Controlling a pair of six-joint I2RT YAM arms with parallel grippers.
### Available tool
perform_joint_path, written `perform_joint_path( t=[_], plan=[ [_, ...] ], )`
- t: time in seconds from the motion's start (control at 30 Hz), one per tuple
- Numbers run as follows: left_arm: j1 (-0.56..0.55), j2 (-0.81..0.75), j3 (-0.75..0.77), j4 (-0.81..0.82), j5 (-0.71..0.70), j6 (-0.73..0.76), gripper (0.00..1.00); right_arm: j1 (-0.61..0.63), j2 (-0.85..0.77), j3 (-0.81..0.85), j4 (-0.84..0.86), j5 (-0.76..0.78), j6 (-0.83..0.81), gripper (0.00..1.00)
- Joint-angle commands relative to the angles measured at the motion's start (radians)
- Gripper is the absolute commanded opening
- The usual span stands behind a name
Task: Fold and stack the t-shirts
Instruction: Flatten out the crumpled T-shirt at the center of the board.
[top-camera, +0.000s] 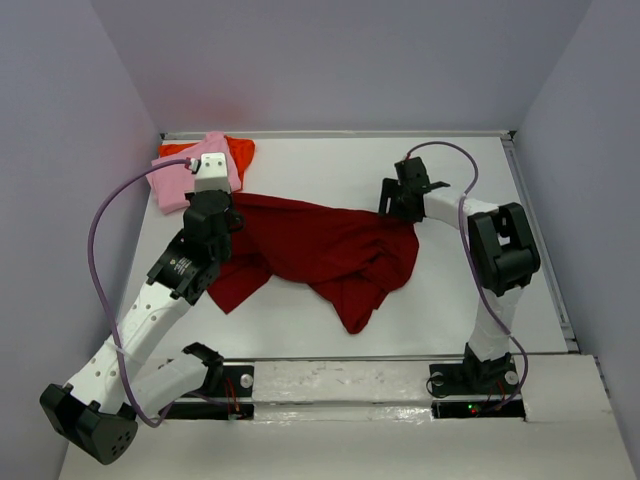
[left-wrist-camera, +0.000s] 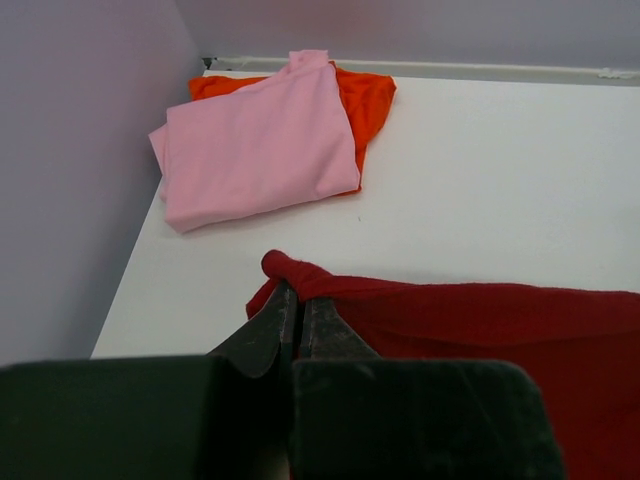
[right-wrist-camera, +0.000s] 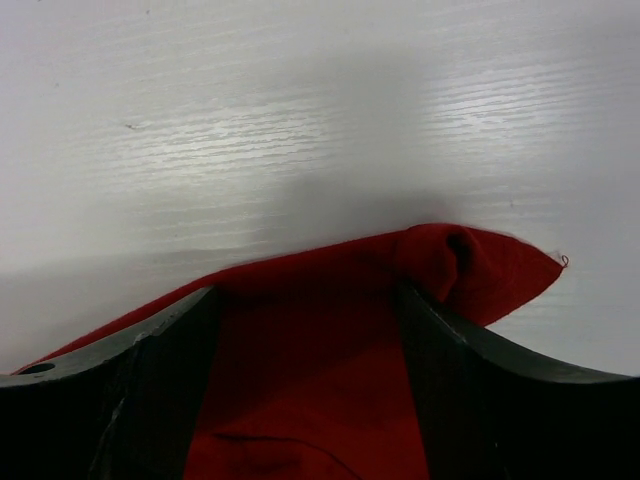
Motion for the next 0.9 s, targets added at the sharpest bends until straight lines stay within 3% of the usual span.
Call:
perform_joint_path(
  t=[0.0,0.13,0.87],
  plan=[
    [0.005,-0.022,0.032,0.028,-0.107,0.013,0.00,-0.032,-0.012,-0.006,-0.076,0.076,-0.018,0.77],
    [0.010,-0.020,0.044,0.017,-0.175,0.040,0.00,-0.053,-0.014,0.001,-0.093,0.108,-0.019,0.78],
    [0.091,0.043,0.109,-0.012,-0.226,0.054,0.00,-0.142,0.002,0.003,-0.116,0.128,-0.012,0.77]
  ],
)
